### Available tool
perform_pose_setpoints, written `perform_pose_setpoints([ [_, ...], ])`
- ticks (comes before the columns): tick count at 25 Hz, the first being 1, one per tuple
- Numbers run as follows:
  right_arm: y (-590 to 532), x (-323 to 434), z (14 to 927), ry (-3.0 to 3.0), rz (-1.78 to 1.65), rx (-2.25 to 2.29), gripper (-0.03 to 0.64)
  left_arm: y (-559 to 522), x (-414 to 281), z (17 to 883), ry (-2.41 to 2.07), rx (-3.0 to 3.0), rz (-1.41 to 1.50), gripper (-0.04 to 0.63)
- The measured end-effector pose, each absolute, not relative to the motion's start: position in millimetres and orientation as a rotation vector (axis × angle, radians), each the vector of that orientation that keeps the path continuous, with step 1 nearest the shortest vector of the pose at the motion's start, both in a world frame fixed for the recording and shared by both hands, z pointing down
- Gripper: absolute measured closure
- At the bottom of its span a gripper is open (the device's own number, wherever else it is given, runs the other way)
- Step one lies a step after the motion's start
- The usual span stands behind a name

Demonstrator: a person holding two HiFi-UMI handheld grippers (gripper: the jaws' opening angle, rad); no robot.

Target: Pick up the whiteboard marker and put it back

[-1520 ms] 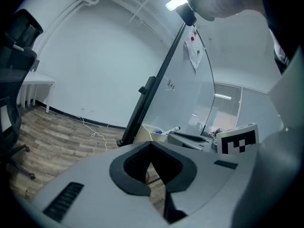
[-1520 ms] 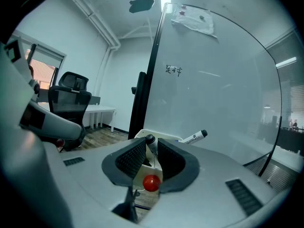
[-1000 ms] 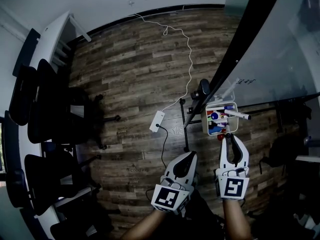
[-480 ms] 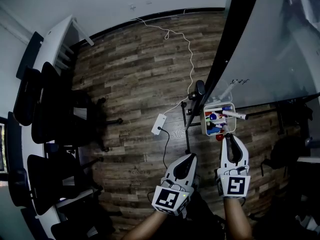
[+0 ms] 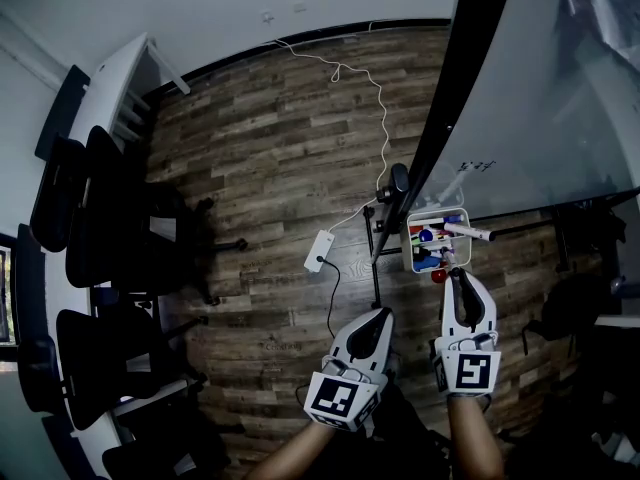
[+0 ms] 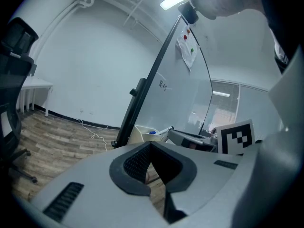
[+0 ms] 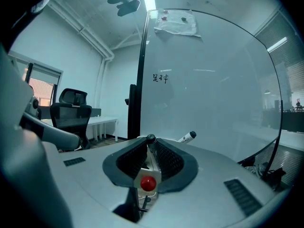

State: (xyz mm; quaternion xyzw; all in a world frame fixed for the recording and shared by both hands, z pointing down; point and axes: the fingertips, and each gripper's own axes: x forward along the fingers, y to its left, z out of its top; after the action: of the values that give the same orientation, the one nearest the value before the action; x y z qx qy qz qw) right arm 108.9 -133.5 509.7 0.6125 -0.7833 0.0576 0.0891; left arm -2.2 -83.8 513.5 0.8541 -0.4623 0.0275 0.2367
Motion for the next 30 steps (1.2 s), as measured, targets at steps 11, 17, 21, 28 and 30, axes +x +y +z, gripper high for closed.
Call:
perform_pose_setpoints([
  [11,-128,111,500,-2.346,0.152,1.835,0.545,-81,-1,506,-1.274,2.364,0.077,0.588],
  [17,-127,113,493,-2.323,0.142,1.832,0.545,-79,0,501,-1.281,2.368,0.067,0.588],
  [21,-124,114,493,-2.313,0.146,1.823,0.545,-78,-3,497,-1.295,2.373,0.062,0.588],
  [28,-121,111,487,-2.316,0.145,1.833,0.545,-77,-10,491,-1.312,2.371,0.054,0.588],
  [30,-119,109,487,-2.331,0.146,1.834,0.545,-76,-11,489,-1.313,2.379,0.053,0.588],
])
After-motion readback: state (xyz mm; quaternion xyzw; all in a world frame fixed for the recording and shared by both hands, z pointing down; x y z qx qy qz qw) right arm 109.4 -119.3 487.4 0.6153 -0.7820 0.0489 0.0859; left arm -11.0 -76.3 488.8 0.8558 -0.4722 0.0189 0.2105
